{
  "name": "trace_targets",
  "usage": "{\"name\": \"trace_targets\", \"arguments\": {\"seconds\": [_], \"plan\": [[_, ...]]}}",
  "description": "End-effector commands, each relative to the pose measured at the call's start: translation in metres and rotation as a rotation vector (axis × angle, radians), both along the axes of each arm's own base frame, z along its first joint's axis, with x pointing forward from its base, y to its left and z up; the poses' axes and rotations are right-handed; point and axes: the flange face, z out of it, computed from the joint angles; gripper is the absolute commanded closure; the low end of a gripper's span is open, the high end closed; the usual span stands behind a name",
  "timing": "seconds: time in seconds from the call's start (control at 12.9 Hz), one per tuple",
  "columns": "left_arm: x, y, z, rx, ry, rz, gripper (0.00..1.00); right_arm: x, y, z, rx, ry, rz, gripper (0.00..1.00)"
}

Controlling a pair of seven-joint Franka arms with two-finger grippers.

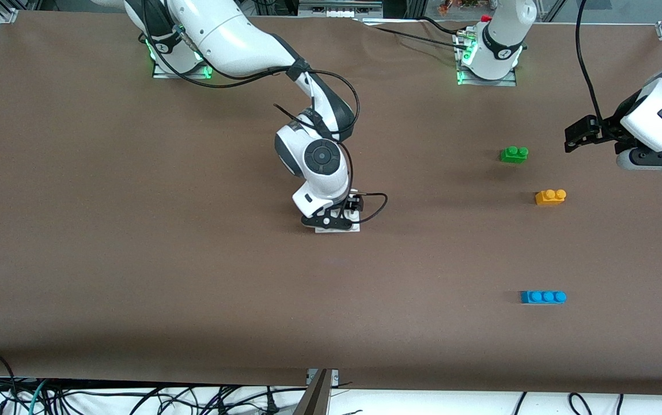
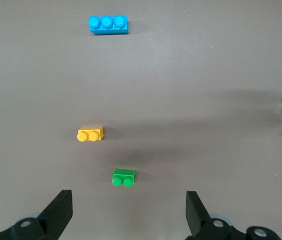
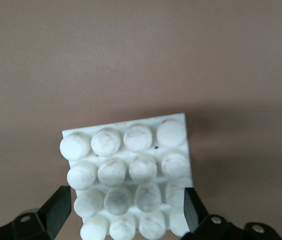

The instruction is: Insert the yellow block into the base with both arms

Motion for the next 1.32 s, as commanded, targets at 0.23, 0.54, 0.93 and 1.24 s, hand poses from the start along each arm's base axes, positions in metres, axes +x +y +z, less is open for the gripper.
{"name": "trace_targets", "arguments": {"seconds": [0.23,0.54,0.93,1.24], "plan": [[0.005,0.026,-0.004,-0.016,0.025,0.042,0.00,0.066,-0.109,0.134,-0.069,-0.022,0.179,0.00],[0.013,0.045,-0.042,-0.011,0.129,0.079,0.00,0.114,-0.238,0.196,-0.055,-0.013,0.211,0.00],[0.018,0.081,-0.120,0.020,0.076,0.059,0.00,0.120,-0.373,0.265,-0.003,-0.023,0.176,0.00],[-0.002,0.108,-0.211,0.074,0.013,0.031,0.00,0.081,-0.484,0.319,0.036,-0.039,0.032,0.00]]}}
